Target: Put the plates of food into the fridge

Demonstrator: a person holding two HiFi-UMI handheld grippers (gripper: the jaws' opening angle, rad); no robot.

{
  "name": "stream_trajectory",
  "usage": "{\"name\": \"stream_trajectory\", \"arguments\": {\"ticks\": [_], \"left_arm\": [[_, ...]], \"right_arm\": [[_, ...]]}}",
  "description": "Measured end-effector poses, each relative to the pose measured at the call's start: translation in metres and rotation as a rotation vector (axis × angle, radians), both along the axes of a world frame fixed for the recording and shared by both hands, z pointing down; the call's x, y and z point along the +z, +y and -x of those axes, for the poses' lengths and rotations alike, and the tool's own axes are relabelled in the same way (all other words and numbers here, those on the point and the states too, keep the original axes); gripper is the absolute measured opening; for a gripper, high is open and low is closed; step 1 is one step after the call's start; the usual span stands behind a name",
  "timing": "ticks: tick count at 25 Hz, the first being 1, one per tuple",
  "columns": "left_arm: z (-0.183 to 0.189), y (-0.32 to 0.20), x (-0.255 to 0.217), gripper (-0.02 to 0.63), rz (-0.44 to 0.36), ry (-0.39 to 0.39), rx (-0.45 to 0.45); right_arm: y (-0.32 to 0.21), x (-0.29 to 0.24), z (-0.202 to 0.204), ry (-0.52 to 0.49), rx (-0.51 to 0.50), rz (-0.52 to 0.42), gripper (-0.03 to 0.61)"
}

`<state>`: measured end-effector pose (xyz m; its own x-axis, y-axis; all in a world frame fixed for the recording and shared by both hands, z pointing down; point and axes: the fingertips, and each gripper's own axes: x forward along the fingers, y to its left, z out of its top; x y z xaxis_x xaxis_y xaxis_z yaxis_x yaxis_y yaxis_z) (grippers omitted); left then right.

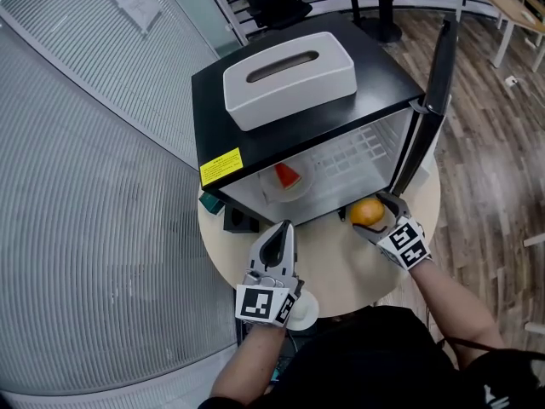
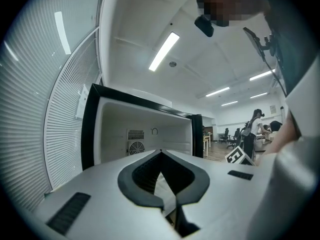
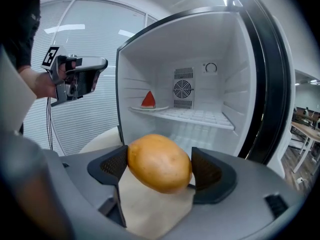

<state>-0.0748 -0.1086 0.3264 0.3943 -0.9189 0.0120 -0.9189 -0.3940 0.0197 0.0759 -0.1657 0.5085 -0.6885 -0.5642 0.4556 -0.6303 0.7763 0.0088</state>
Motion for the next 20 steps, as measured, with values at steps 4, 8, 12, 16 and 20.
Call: {"name": "stream_trajectory", "arguments": {"ticks": [4, 8, 12, 16, 20], "left_arm": [[-0.005, -0.01, -0.001, 0.003, 0.008, 0.0, 0.018], [-0.01, -0.021, 0.003, 0.003, 0.003, 0.0, 0.03], [-0.013, -0.031, -0.007, 0.003, -0.017, -0.005, 0.027], [-0.017, -0.037, -0.008, 0.003, -0.02, -0.007, 0.027], [-0.018, -0.041, -0.004, 0.003, -0.015, -0.008, 0.02]], "right_arm": [[-0.012, -0.022, 0.003, -0.027, 0.003, -0.037, 0.396], [-0.026, -0.04, 0.003, -0.048, 0.01, -0.069, 0.396], [-0.039, -0.053, 0.004, -0.057, 0.014, -0.096, 0.396], [-0.053, -0.067, 0.003, -0.064, 0.016, -0.12, 0.396], [-0.063, -0.077, 0.005, -0.068, 0.012, -0.142, 0.396]]}}
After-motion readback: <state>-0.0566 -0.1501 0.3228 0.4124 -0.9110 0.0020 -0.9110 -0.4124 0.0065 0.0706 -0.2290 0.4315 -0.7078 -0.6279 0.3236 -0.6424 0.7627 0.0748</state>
